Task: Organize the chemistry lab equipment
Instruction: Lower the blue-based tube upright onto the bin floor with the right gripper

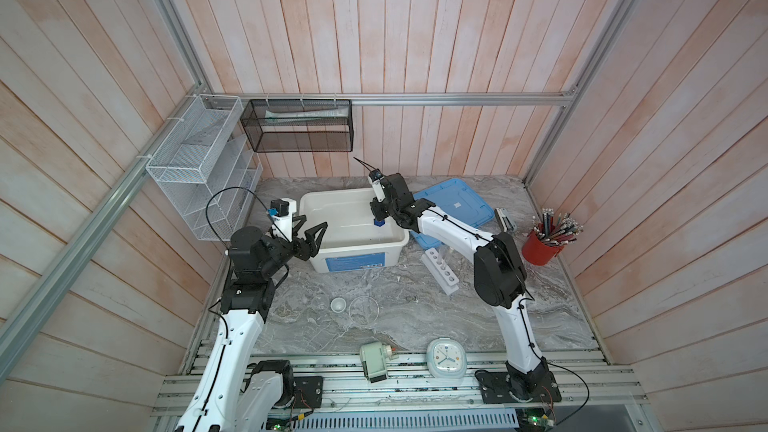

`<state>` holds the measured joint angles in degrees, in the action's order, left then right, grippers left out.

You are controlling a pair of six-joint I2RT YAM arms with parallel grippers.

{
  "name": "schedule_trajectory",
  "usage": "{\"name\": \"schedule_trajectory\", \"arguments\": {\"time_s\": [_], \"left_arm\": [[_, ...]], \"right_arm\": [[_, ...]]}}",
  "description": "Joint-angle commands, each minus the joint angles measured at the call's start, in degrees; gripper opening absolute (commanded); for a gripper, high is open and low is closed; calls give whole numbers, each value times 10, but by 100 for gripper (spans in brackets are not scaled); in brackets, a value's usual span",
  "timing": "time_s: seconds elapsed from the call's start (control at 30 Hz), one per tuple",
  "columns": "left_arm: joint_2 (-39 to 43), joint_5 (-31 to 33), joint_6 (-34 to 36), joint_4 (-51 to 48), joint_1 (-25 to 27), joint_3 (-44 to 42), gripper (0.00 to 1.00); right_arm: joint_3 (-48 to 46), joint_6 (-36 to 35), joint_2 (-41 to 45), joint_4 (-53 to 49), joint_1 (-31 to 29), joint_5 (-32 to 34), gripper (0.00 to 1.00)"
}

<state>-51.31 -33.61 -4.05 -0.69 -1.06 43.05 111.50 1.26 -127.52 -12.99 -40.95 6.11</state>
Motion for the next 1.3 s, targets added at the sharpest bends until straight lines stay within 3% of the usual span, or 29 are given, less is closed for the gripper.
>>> {"name": "schedule_trajectory", "arguments": {"time_s": [0.0,0.2,0.5,0.77,1.27], "left_arm": [[0,2,9,-4,1,-3,73],[1,0,9,-3,1,-3,73],[1,0,9,-3,1,-3,73],[1,-2,7,-2,1,-4,73],[-1,-5,7,-1,1,-5,73]], "right_arm": [[39,-7,-13,-39,-17,-8,8],[69,13,-34,-59,-20,11,8],[85,147,-69,-58,-26,52,8],[77,219,-83,-45,-32,123,9],[63,238,-89,-40,-36,192,9]]}}
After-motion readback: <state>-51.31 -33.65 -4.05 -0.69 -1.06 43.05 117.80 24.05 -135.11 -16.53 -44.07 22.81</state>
